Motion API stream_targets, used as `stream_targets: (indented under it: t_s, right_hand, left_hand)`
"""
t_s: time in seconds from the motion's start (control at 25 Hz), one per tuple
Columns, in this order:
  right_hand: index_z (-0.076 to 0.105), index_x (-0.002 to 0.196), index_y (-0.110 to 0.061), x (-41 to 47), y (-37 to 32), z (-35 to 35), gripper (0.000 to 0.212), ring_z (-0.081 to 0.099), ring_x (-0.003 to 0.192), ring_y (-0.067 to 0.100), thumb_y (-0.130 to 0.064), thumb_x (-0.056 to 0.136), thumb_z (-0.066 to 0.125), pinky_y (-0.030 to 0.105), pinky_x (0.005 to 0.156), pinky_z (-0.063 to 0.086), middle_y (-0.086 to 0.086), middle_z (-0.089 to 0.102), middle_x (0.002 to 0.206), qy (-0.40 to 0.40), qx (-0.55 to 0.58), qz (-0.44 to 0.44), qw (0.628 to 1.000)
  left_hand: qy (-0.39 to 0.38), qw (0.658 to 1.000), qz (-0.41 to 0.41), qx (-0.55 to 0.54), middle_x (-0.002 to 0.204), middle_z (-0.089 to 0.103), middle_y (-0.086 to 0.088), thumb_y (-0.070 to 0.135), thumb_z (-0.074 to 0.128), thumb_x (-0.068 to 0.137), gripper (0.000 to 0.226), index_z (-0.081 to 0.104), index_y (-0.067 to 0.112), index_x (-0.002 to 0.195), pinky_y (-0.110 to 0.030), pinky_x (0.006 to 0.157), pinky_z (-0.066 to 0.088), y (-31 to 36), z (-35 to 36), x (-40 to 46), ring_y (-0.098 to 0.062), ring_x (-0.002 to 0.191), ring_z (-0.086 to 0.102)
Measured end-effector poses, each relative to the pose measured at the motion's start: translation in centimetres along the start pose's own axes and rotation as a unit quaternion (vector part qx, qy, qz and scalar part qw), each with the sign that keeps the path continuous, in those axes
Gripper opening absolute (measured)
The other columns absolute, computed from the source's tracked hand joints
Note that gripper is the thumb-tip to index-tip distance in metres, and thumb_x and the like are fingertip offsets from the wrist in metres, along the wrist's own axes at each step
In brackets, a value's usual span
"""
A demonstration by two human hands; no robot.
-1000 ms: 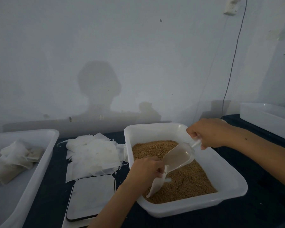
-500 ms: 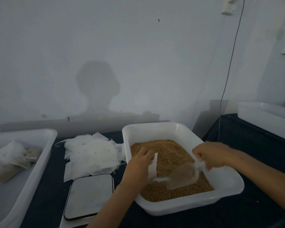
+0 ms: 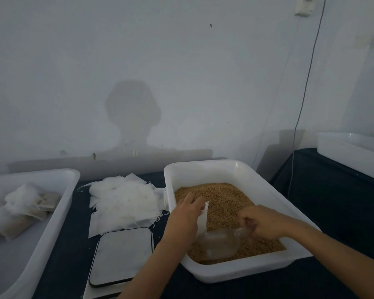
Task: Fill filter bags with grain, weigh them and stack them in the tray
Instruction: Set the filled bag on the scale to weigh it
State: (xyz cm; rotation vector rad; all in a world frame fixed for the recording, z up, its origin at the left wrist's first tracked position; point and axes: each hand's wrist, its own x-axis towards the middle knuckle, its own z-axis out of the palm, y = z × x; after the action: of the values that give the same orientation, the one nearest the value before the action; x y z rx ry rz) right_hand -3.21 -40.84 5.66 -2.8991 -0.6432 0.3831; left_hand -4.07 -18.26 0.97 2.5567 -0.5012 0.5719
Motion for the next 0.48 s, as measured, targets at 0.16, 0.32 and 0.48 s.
stream_targets:
  t_s: [0.16,0.32,0.48]
  right_hand:
    - [0.049,0.073,-0.022,-1.8,1.4,-2.2,0.030,0.058,0.094,0.016,-0.013,0.073,0.078,0.036,0.088,0.050,-0.002,0.061,0.093,0.016,0.056,0.022,0.998]
    - [0.054,0.074,-0.018,-3.5,2.4,-5.3,0.025,0.059,0.089,0.013,-0.009,0.073,0.078,0.033,0.085,0.051,-0.005,0.060,0.087,0.042,0.080,0.035,0.995]
    - [0.052,0.071,-0.019,-3.5,1.8,-7.3,0.027,0.056,0.081,0.013,-0.010,0.074,0.078,0.030,0.076,0.046,-0.005,0.057,0.081,0.090,0.063,0.039,0.993]
  left_hand:
    - [-0.007,1.000,0.004,0.002,0.105,0.048,0.004,0.002,0.049,0.094,0.016,0.053,0.016,0.101,-0.022,0.073,0.044,-0.3,0.2,0.1,-0.008,0.089,0.043]
    - [-0.021,1.000,0.010,-0.003,0.100,0.053,0.004,0.001,0.054,0.090,0.015,0.056,0.015,0.096,-0.024,0.076,0.046,-0.4,0.2,0.1,-0.010,0.089,0.049]
    - [-0.019,0.999,0.020,-0.028,0.094,0.058,0.001,0.001,0.056,0.089,0.011,0.059,0.012,0.087,-0.024,0.075,0.045,-0.1,0.0,0.1,-0.012,0.084,0.052]
